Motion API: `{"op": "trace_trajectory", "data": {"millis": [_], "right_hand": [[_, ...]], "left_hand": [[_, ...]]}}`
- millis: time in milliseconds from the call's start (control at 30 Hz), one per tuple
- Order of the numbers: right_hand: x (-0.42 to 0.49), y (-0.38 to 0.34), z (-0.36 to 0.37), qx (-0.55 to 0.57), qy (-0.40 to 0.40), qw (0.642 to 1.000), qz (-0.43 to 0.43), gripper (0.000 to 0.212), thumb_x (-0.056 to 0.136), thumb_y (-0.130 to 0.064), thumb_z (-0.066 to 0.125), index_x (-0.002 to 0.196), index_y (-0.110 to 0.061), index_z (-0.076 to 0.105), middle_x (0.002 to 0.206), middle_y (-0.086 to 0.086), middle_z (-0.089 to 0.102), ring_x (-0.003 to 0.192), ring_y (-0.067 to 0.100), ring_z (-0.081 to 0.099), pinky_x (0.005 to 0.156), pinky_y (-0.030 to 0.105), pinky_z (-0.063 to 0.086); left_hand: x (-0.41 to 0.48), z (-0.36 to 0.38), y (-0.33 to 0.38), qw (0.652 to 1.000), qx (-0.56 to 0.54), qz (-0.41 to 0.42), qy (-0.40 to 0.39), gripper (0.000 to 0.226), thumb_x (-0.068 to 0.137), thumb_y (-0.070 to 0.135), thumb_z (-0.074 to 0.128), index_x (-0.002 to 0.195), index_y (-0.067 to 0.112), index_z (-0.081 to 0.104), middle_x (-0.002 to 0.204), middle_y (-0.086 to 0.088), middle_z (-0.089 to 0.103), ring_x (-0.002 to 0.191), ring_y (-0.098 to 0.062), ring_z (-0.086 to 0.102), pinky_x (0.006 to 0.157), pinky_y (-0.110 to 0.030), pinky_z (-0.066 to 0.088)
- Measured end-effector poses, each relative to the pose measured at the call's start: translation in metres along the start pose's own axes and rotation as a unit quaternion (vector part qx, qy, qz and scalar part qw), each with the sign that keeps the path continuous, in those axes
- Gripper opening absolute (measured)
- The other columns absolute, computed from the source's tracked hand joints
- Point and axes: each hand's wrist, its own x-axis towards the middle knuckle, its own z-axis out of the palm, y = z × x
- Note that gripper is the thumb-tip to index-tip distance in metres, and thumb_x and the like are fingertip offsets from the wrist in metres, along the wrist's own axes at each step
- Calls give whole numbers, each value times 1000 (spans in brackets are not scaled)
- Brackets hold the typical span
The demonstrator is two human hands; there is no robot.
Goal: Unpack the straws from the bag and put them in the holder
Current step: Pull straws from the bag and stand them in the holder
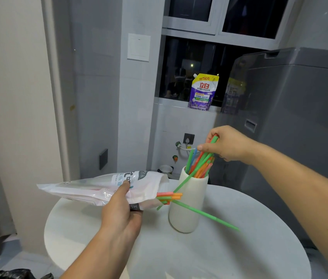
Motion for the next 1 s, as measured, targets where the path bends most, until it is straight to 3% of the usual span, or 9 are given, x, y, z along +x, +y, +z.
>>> {"op": "trace_trajectory", "data": {"millis": [67,167,333,467,667,833,933,1000], "right_hand": [[-1,4,4,33,12,999,4,33,85,-42,75,91,-11,66,80,4,69,57,11,57,47,20,45],[-5,6,8,55,28,998,8,35,83,-42,75,101,-15,63,86,1,67,61,10,58,45,18,43],[-8,6,4,26,59,998,0,48,79,-47,77,114,-21,57,104,2,64,75,11,62,53,23,47],[-14,0,-22,27,97,995,-26,48,76,-52,79,108,-22,60,83,9,68,53,13,50,47,25,39],[-28,-21,-83,58,192,978,-61,27,86,-38,76,92,-13,66,47,-17,58,35,-9,47,36,8,33],[-42,-33,-118,0,235,969,-73,31,89,-43,72,94,-14,67,49,-9,56,36,-1,46,47,24,36],[-48,-35,-125,-36,243,966,-84,29,91,-41,70,95,-12,68,56,-4,54,50,8,46,51,27,35],[-50,-36,-125,-50,244,964,-89,27,92,-40,70,94,-13,68,62,-3,53,54,11,45,52,27,35]], "left_hand": [[-2,1,0,1000,11,-3,1,37,102,9,60,139,3,59,127,-11,72,80,-19,73,42,-28,56],[-4,2,0,1000,15,-7,0,36,103,9,59,139,3,59,122,-11,71,82,-19,71,42,-27,55],[-2,1,0,1000,11,-8,2,37,102,8,61,139,5,59,132,-12,71,89,-21,72,43,-29,57],[-3,2,0,1000,11,-11,7,35,102,8,60,138,5,60,130,-10,71,86,-19,71,41,-27,55],[-3,1,0,1000,13,-8,-2,33,103,8,60,136,4,60,117,-9,74,87,-18,72,44,-27,57],[-6,0,-4,999,42,-2,-10,29,102,9,60,131,6,62,116,-9,74,78,-16,74,51,-32,63],[-7,-2,-6,999,50,-2,-14,30,103,10,60,132,5,62,129,-12,71,87,-19,72,63,-37,63],[-8,-1,-5,999,52,1,-13,33,103,10,61,136,5,61,124,-10,73,88,-19,71,60,-36,64]]}}
